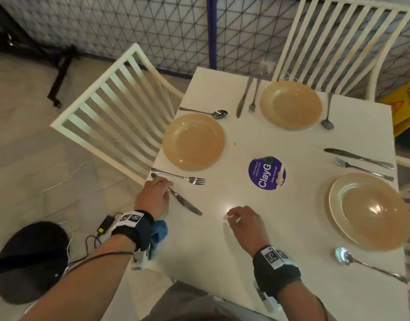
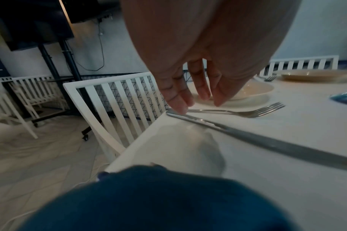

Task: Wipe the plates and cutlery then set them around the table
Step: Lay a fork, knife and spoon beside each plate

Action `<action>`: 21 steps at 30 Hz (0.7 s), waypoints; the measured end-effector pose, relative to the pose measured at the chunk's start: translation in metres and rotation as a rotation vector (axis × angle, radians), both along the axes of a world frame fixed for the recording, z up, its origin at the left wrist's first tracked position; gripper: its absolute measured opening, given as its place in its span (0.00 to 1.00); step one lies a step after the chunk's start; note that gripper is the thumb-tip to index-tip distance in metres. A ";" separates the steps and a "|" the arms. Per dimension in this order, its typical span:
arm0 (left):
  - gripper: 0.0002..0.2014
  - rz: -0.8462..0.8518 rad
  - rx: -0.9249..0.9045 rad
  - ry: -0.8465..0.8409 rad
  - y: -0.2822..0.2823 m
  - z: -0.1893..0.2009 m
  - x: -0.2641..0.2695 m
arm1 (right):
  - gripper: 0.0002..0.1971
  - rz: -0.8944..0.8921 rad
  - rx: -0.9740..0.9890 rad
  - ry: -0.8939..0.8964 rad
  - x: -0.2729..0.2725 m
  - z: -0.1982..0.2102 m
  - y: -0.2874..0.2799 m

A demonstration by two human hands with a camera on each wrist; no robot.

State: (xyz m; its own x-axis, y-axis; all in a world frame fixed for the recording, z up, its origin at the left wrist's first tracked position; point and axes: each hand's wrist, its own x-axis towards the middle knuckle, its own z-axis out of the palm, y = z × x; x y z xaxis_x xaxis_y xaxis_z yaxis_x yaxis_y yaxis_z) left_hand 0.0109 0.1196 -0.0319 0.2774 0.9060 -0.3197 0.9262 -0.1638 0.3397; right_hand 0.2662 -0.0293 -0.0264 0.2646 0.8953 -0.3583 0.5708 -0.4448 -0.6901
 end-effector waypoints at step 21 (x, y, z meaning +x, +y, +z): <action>0.14 -0.174 0.083 0.056 0.042 -0.028 -0.062 | 0.13 0.223 -0.230 -0.327 -0.089 -0.022 0.080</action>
